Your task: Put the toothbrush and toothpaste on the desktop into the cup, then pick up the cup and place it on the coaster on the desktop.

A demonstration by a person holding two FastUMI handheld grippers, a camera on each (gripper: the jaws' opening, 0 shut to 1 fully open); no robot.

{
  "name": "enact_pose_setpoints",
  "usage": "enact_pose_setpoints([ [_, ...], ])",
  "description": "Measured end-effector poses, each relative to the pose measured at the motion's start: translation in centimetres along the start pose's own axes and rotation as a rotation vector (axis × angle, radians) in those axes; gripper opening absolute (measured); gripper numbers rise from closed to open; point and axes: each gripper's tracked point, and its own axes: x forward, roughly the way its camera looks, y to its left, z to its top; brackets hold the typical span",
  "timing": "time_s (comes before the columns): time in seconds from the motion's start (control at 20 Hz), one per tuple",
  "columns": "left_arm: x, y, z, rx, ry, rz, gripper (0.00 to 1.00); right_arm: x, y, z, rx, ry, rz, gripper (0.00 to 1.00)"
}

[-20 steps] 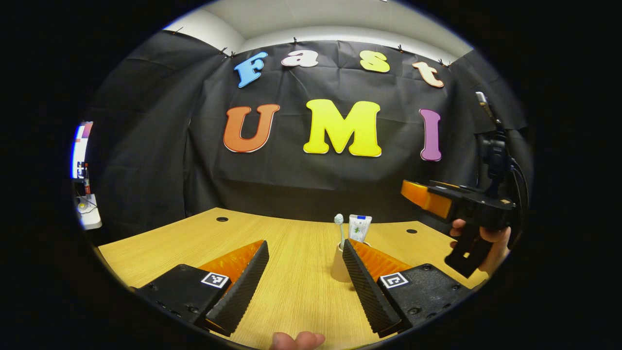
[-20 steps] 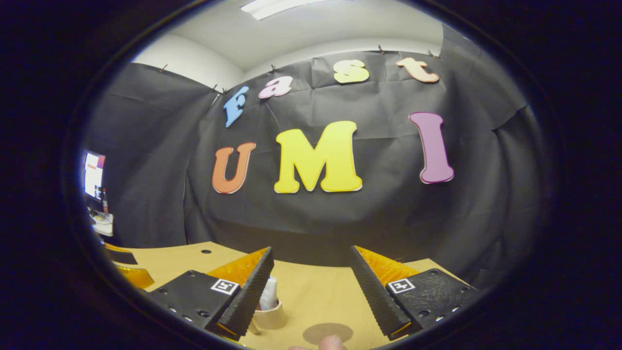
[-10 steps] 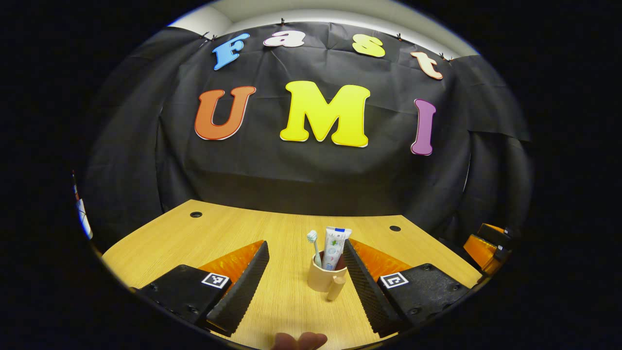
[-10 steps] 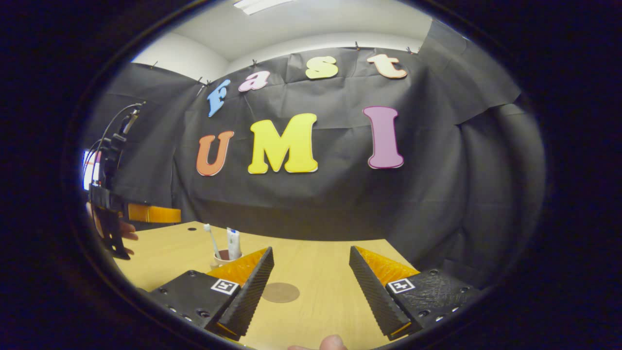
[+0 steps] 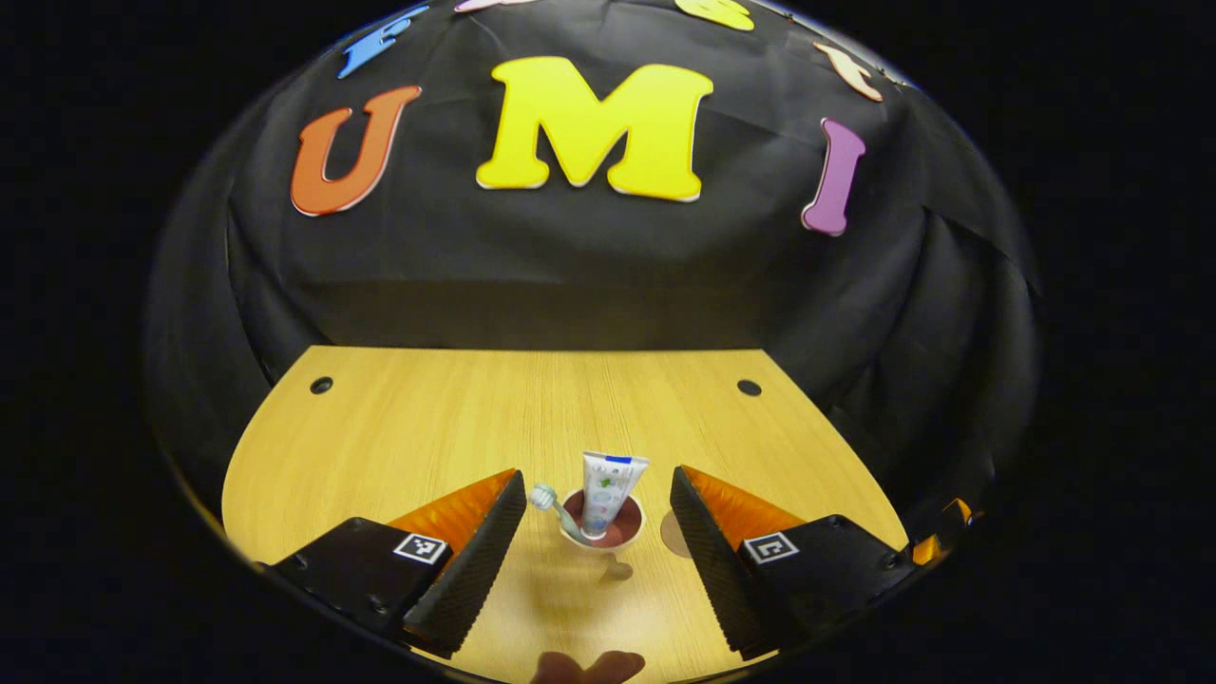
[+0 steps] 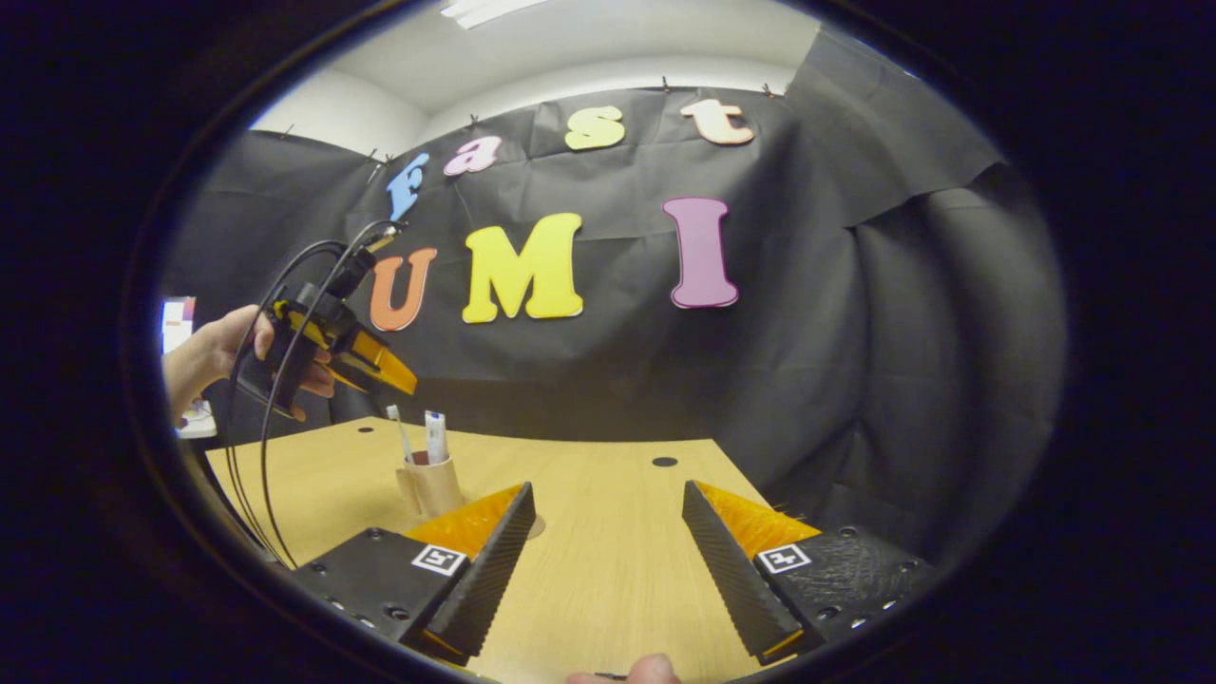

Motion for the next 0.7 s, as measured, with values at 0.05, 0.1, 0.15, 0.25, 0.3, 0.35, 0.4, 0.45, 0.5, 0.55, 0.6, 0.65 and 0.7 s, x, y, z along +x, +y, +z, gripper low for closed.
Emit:
enact_pose_setpoints([
  [0.05, 0.8, 0.0, -0.9, 0.014, 0.069, -0.002, 0.97, -0.2, -0.5, -0.2, 0.000, -0.003, -0.009, 0.95],
  [0.1, 1.3, -0.4, -1.9, 0.019, 0.129, -0.003, 0.97, -0.5, -0.8, -0.3, -0.003, -0.005, -0.018, 0.95],
  [0.15, 1.8, -1.0, -3.2, 0.011, 0.199, -0.024, 0.97, -0.8, -0.9, -0.4, -0.004, -0.007, -0.019, 0.95],
  [0.25, 2.2, -1.1, -5.5, 0.003, 0.320, -0.018, 0.98, -1.1, -0.9, -0.2, 0.018, -0.007, -0.005, 0.95],
  [0.3, 2.3, -0.9, -6.0, 0.018, 0.354, -0.003, 0.98, -1.1, -1.2, 0.0, 0.038, -0.011, -0.002, 0.95],
  [0.35, 2.5, -0.7, -6.1, 0.031, 0.371, 0.008, 0.98, -1.1, -1.5, 0.2, 0.057, -0.016, -0.002, 0.95],
  [0.4, 2.8, -0.5, -6.3, 0.042, 0.394, 0.015, 0.98, -1.2, -1.7, 0.4, 0.073, -0.018, -0.004, 0.95],
  [0.45, 3.2, -0.3, -6.6, 0.044, 0.421, 0.026, 0.98, -1.1, -1.9, 0.3, 0.086, -0.019, -0.007, 0.95],
  [0.5, 3.5, 0.1, -7.0, 0.041, 0.452, 0.041, 0.98, -1.1, -2.1, 0.3, 0.095, -0.017, -0.009, 0.99],
  [0.55, 3.8, 0.3, -7.5, 0.035, 0.486, 0.052, 0.98, -1.3, -2.2, 0.0, 0.105, -0.013, -0.008, 0.95],
  [0.6, 4.0, 0.5, -7.9, 0.031, 0.520, 0.061, 0.98, -1.6, -2.2, 0.0, 0.112, -0.012, -0.008, 0.95],
  [0.65, 4.1, 0.7, -8.3, 0.029, 0.554, 0.067, 0.98, -1.8, -2.3, -0.1, 0.116, -0.012, -0.011, 0.95],
  [0.7, 4.3, 0.8, -8.5, 0.026, 0.579, 0.071, 0.98, -2.1, -2.4, -0.2, 0.119, -0.013, -0.015, 0.95],
])
